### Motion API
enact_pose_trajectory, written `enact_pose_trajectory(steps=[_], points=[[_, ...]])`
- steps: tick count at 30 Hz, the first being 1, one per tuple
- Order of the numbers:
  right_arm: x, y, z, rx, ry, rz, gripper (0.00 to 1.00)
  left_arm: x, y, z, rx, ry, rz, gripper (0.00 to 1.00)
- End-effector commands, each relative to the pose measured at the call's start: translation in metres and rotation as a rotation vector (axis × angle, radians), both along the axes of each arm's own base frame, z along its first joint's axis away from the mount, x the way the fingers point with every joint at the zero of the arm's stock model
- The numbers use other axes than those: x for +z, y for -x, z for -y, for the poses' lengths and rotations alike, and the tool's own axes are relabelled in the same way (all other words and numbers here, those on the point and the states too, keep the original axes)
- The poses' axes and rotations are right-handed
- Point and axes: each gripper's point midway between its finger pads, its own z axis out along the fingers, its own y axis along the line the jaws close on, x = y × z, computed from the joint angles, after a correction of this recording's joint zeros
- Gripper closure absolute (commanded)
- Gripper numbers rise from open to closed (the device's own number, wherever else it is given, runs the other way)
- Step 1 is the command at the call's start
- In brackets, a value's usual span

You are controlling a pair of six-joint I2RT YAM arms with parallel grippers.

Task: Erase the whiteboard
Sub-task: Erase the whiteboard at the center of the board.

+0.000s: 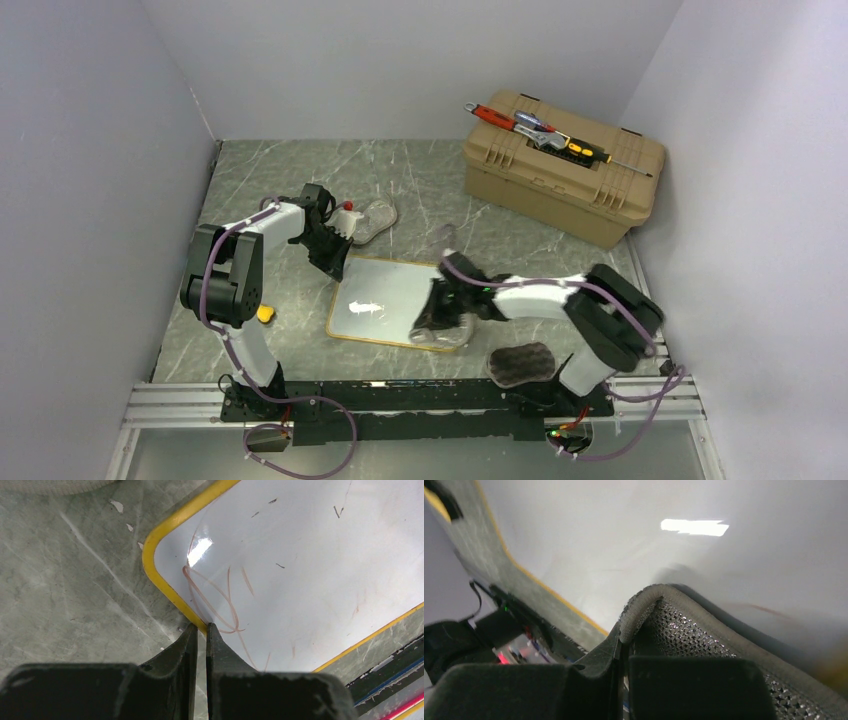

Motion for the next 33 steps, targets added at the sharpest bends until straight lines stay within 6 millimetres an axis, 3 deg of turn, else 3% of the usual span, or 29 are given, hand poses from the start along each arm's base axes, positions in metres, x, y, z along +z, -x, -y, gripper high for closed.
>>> enact_pose_trajectory(steps=[1, 4, 8, 10, 14, 18, 19, 21, 25, 27, 30, 33], points=[[-0.060, 0.016, 0.172, -0.205, 0.504, -0.063, 1.00, -0.025, 0.013, -0.014, -0.057, -0.088, -0.031, 0.98], [-0.050, -0.004, 0.187, -0.253, 0.531, -0.016, 1.00, -0.026, 0.013, -0.016, -0.056, -0.091, -0.033, 0.98], [-0.065, -0.028, 0.175, -0.235, 0.550, -0.028, 1.00, -0.027, 0.014, -0.016, -0.054, -0.091, -0.034, 0.98], [-0.072, -0.043, 0.159, -0.235, 0.523, -0.034, 1.00, -0.027, 0.014, -0.016, -0.052, -0.089, -0.037, 0.98], [-0.071, -0.069, 0.106, -0.187, 0.416, -0.004, 1.00, -0.025, 0.013, -0.015, -0.054, -0.088, -0.034, 0.97], [-0.071, -0.065, 0.060, -0.081, 0.386, 0.012, 1.00, -0.026, 0.013, -0.015, -0.054, -0.087, -0.036, 0.98], [-0.074, -0.060, 0.061, -0.075, 0.391, -0.004, 1.00, -0.026, 0.014, -0.015, -0.052, -0.088, -0.039, 0.97], [-0.076, -0.056, 0.081, -0.108, 0.411, -0.012, 1.00, -0.026, 0.015, -0.015, -0.053, -0.086, -0.038, 0.98], [-0.061, -0.065, 0.156, -0.277, 0.444, 0.001, 1.00, -0.025, 0.016, -0.016, -0.058, -0.089, -0.032, 0.97], [-0.056, -0.066, 0.175, -0.310, 0.450, 0.005, 1.00, -0.025, 0.016, -0.016, -0.060, -0.090, -0.033, 0.98], [-0.059, -0.068, 0.179, -0.312, 0.457, 0.001, 1.00, -0.025, 0.016, -0.016, -0.060, -0.086, -0.032, 0.97], [-0.070, -0.068, 0.152, -0.277, 0.420, -0.019, 1.00, -0.025, 0.016, -0.015, -0.057, -0.083, -0.033, 0.98]])
